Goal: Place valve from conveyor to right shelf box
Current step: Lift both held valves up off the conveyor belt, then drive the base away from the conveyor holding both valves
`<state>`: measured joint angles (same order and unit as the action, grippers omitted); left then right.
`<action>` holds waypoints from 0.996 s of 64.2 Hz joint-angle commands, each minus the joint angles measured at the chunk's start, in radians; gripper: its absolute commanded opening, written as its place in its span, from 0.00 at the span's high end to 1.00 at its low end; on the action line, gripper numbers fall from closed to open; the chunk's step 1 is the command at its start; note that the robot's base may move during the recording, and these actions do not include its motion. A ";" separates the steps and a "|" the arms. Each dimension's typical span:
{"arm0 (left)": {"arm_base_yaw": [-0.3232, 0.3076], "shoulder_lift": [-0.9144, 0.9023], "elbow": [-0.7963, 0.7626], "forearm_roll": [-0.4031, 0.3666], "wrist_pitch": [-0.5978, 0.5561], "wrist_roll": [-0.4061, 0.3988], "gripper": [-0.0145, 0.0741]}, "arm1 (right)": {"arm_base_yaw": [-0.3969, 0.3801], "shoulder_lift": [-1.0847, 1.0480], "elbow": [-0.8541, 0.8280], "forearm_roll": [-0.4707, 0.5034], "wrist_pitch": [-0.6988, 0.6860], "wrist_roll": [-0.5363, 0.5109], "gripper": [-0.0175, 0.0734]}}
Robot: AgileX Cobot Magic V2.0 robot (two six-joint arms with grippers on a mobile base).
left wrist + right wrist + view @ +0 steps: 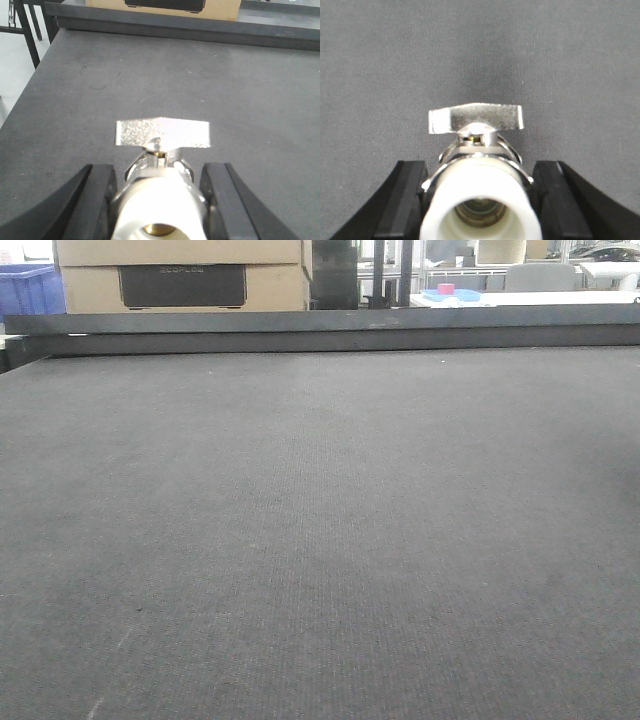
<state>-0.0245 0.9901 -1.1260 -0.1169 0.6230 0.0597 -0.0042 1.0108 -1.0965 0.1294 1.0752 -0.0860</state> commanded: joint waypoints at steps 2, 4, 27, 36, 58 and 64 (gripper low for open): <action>0.002 -0.010 -0.012 -0.010 -0.053 0.000 0.96 | -0.005 -0.015 -0.014 0.002 -0.060 -0.007 0.99; 0.002 -0.010 -0.012 -0.010 -0.053 0.000 0.96 | -0.005 -0.015 -0.014 0.002 -0.060 -0.007 0.99; 0.002 -0.010 -0.012 -0.010 -0.053 0.000 0.96 | -0.005 -0.015 -0.014 0.002 -0.114 -0.007 0.99; 0.002 -0.010 -0.012 -0.010 -0.053 0.000 0.96 | -0.005 -0.015 -0.014 0.002 -0.177 -0.007 0.99; 0.002 -0.010 -0.012 -0.010 -0.053 0.000 0.96 | -0.005 -0.015 -0.014 0.002 -0.290 -0.007 0.99; 0.002 -0.010 -0.012 -0.010 -0.053 0.000 0.96 | -0.005 -0.015 -0.014 0.002 -0.327 -0.007 0.99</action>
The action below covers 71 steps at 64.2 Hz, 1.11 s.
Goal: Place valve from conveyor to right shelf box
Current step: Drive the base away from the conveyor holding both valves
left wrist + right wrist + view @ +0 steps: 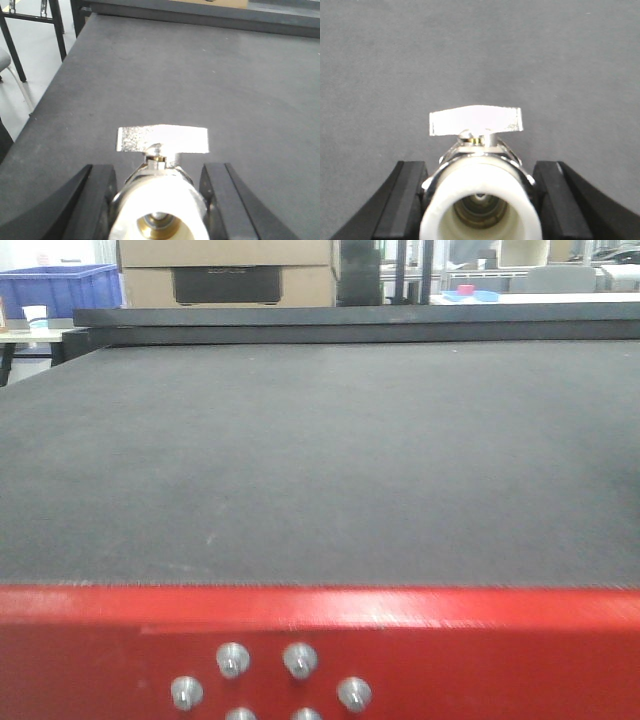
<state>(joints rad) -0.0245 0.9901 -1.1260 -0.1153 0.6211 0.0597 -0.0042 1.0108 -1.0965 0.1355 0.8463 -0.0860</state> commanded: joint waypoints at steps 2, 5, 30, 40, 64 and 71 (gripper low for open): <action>0.002 -0.010 -0.012 -0.012 -0.051 0.000 0.96 | -0.005 -0.015 -0.014 -0.005 -0.111 -0.007 0.99; 0.002 -0.010 -0.012 -0.012 -0.051 0.000 0.96 | -0.005 -0.015 -0.014 -0.005 -0.130 -0.007 0.99; 0.002 -0.010 -0.012 -0.012 -0.050 0.000 0.96 | -0.005 -0.015 -0.014 -0.005 -0.203 -0.007 0.99; 0.002 -0.010 -0.012 -0.012 -0.044 0.000 0.96 | -0.005 -0.015 -0.014 -0.005 -0.220 -0.007 0.99; 0.002 -0.010 -0.012 -0.012 -0.044 0.000 0.96 | -0.005 -0.015 -0.014 -0.005 -0.226 -0.007 0.99; 0.002 -0.010 -0.012 -0.012 -0.044 0.000 0.96 | -0.005 -0.015 -0.014 -0.005 -0.226 -0.007 0.99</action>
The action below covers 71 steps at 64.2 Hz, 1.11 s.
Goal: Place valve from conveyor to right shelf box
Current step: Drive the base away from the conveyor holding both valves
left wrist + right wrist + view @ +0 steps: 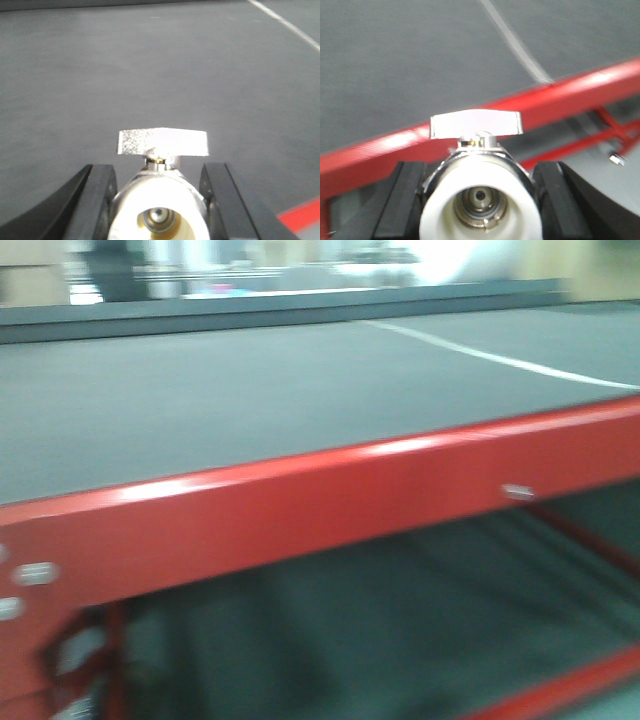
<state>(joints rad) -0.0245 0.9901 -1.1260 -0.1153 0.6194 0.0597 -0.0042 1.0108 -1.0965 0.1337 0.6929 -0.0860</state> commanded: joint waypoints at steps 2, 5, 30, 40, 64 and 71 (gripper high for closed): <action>0.002 -0.010 -0.012 -0.012 -0.042 0.000 0.96 | -0.005 -0.015 -0.014 -0.003 -0.072 -0.007 0.99; 0.002 -0.010 -0.012 -0.012 -0.042 0.000 0.96 | -0.005 -0.015 -0.014 -0.003 -0.072 -0.007 0.99; 0.002 -0.010 -0.012 -0.012 -0.042 0.000 0.96 | -0.005 -0.015 -0.014 -0.003 -0.072 -0.007 0.99; 0.002 -0.010 -0.012 -0.012 -0.042 0.000 0.96 | -0.005 -0.015 -0.014 -0.003 -0.072 -0.007 0.99; 0.002 -0.010 -0.012 -0.012 -0.042 0.000 0.96 | -0.005 -0.015 -0.014 -0.003 -0.072 -0.007 0.99; 0.002 -0.010 -0.012 -0.012 -0.042 0.000 0.96 | -0.005 -0.015 -0.014 -0.003 -0.072 -0.007 0.99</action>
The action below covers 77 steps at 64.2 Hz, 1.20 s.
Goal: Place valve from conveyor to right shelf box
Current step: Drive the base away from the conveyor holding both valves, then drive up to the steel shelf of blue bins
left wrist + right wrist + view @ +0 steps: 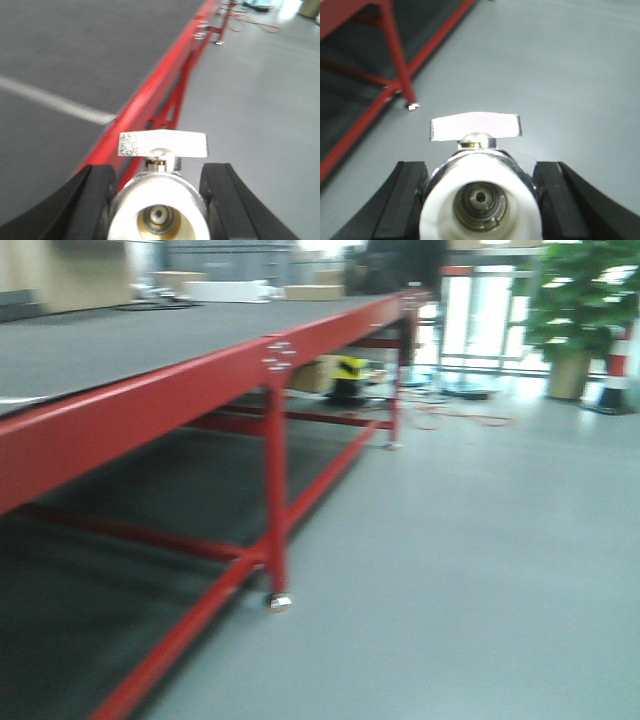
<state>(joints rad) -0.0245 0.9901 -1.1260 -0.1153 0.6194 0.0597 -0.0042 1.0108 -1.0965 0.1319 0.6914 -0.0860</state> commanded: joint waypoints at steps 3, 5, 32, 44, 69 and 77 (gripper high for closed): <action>0.002 -0.010 -0.012 -0.012 -0.042 0.000 0.96 | -0.005 -0.015 -0.014 -0.001 -0.071 -0.007 0.99; 0.002 -0.010 -0.012 -0.012 -0.042 0.000 0.96 | -0.005 -0.015 -0.014 -0.001 -0.071 -0.007 0.99; 0.002 -0.010 -0.012 -0.012 -0.042 0.000 0.96 | -0.005 -0.015 -0.014 -0.001 -0.071 -0.007 0.99; 0.002 -0.010 -0.012 -0.012 -0.042 0.000 0.96 | -0.005 -0.015 -0.014 -0.001 -0.071 -0.007 0.99; 0.002 -0.010 -0.012 -0.012 -0.042 0.000 0.96 | -0.005 -0.015 -0.014 -0.001 -0.071 -0.007 0.99; 0.002 -0.010 -0.012 -0.012 -0.042 0.000 0.96 | -0.005 -0.015 -0.014 -0.001 -0.071 -0.007 0.99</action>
<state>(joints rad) -0.0245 0.9901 -1.1260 -0.1171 0.6194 0.0597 -0.0042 1.0108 -1.0965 0.1319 0.6914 -0.0860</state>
